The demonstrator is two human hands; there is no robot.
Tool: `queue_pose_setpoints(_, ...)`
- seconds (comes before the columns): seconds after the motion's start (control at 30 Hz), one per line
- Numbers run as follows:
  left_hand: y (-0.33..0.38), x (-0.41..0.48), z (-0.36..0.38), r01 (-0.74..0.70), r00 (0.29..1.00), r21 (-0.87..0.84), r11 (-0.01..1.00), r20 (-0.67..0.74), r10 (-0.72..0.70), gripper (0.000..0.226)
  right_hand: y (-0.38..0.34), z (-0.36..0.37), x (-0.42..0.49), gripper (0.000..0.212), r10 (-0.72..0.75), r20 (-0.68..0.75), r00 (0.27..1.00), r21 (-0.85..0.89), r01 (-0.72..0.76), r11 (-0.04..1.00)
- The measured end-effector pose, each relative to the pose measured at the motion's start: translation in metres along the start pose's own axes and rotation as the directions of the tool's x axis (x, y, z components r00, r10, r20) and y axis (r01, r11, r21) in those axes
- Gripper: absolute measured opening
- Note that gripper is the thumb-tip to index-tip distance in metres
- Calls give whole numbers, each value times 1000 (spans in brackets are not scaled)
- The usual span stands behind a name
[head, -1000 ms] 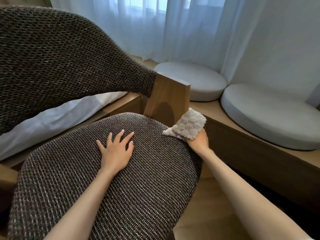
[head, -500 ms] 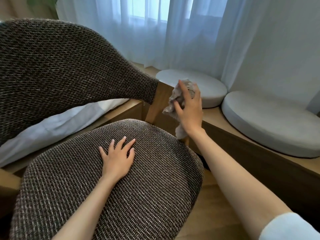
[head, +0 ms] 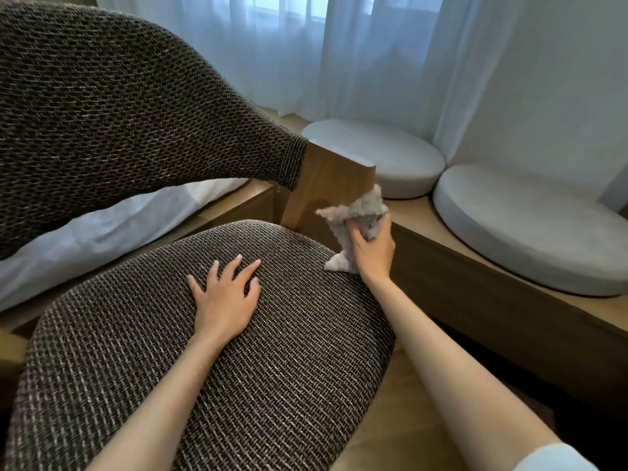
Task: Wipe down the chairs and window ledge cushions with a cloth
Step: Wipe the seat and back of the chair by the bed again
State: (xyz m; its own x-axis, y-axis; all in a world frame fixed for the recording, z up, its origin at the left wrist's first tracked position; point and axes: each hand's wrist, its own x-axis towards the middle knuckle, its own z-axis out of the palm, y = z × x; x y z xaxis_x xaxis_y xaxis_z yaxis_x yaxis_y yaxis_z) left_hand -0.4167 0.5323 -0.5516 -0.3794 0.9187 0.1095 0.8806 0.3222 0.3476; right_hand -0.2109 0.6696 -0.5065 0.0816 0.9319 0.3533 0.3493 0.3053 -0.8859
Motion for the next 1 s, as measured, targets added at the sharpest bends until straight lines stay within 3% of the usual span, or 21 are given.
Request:
queue_pose_setpoints(0.1, 0, 0, 1, 2, 1000, -5, 1000, -7, -2, 46, 14, -9, 1, 41, 105, 175, 979, -166, -76, 983)
queue_pose_setpoints(0.2, 1, 0, 0, 3, 1000, 0, 1000, 2, -3, 46, 4, -15, 12, 51, 150, 236, 960, -241, -92, 966)
queue_pose_setpoints(0.37, 1, -7, -4, -7, 998, 69, 998, 56, 3, 49, -58, -21, 28, 38, -137, 119, 983, -39, 142, 989)
queue_pose_setpoints(0.43, 0, -13, -5, -15, 996, 87, 996, 89, 8, 50, -87, -22, 42, 39, -313, 78, 946, -146, 322, 936)
queue_pose_setpoints(0.57, -3, -31, -12, -41, 992, 85, 996, 124, 30, 51, -111, -14, 39, 45, -485, 260, 835, -536, 543, 647)
queue_pose_setpoints(0.63, -7, -45, -19, -43, 991, 71, 997, 129, 33, 51, -109, -8, 19, 54, -531, 269, 803, -531, 584, 614)
queue_pose_setpoints(0.73, -15, -72, -31, -20, 993, 68, 998, 114, 12, 50, -98, -4, -19, 49, -587, 282, 759, -489, 640, 593)
queue_pose_setpoints(0.8, -20, -94, -40, -5, 997, 54, 999, 83, 0, 49, -87, -3, -47, 42, -559, 364, 745, -427, 667, 611)
queue_pose_setpoints(0.87, -25, -113, -48, 2, 999, 36, 999, 33, -3, 46, -76, -3, -75, 31, -389, 525, 757, -357, 611, 707)
queue_pose_setpoints(0.93, -30, -130, -55, -2, 1000, 32, 999, -2, 2, 44, -67, -1, -102, 22, -226, 706, 671, -390, 635, 666)
queue_pose_setpoints(1.0, -34, -144, -59, 0, 1000, 39, 999, -13, 0, 43, -64, 2, -123, 13, -238, 743, 625, -365, 677, 639)
